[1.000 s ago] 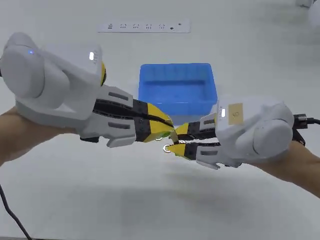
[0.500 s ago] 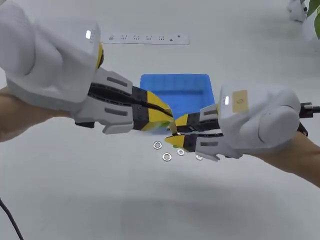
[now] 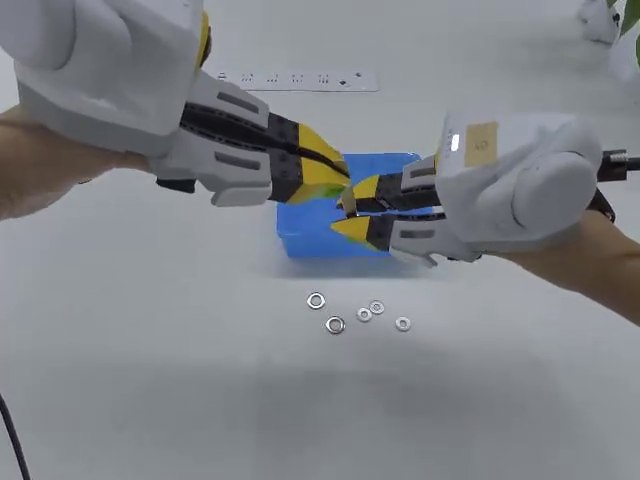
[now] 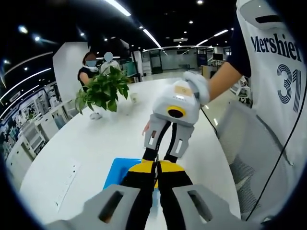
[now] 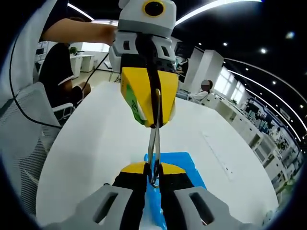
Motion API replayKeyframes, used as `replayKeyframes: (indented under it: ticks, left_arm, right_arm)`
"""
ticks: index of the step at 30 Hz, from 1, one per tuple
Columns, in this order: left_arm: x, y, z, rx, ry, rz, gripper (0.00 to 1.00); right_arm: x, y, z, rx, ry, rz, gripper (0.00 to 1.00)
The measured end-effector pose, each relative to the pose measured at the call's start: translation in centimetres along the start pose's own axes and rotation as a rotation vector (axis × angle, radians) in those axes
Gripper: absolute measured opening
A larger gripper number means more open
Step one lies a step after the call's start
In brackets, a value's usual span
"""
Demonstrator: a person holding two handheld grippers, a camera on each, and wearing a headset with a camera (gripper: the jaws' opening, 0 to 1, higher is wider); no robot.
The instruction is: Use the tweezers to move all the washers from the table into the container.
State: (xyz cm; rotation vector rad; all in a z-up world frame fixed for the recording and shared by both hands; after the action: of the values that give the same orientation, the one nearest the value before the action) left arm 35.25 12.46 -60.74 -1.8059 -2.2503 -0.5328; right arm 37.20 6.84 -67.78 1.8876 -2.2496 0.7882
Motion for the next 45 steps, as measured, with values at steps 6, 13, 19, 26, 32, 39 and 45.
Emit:
replayKeyframes:
  ticks: [6,13,19,26,32,39,45]
  left_arm:
    - [-0.9,2.2,1.0,0.003,0.005,0.001,0.05]
    - [-1.9,4.9,3.0,0.024,0.015,0.0,0.05]
    - [-3.1,6.2,5.7,0.051,0.056,0.018,0.05]
    - [-3.7,7.3,7.4,0.067,0.076,0.03,0.05]
    - [-4.3,6.8,7.8,0.06,0.085,0.056,0.05]
    - [-4.5,6.8,7.7,0.05,0.099,0.075,0.05]
    - [-4.8,6.6,7.5,0.046,0.101,0.093,0.05]
  right_arm:
    - [-1.0,-1.8,1.3,-0.007,0.005,0.009,0.1]
    - [-2.9,-3.7,3.3,-0.039,0.01,0.018,0.1]
    - [-4.7,-3.8,5.7,-0.074,0.034,0.001,0.1]
    - [-5.6,-4.0,7.1,-0.111,0.039,-0.015,0.1]
    - [-5.7,-3.8,7.6,-0.121,0.053,-0.034,0.1]
    - [-5.4,-3.8,7.6,-0.138,0.05,-0.054,0.12]
    - [-4.9,-3.8,7.5,-0.138,0.034,-0.074,0.12]
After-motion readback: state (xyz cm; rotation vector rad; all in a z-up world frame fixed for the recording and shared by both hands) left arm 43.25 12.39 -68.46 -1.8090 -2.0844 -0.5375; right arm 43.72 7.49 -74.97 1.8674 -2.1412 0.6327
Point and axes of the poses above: the centre of the closed fingertips' face, and the gripper's own axes: x roughly backward along the fingers, y roughly to its left, z roughly out of its underside, the point moved 5 cm from there along x, roughly backward along the fingers, and after that the axes turned 6 degrees about -y, right-handed, at the moved point
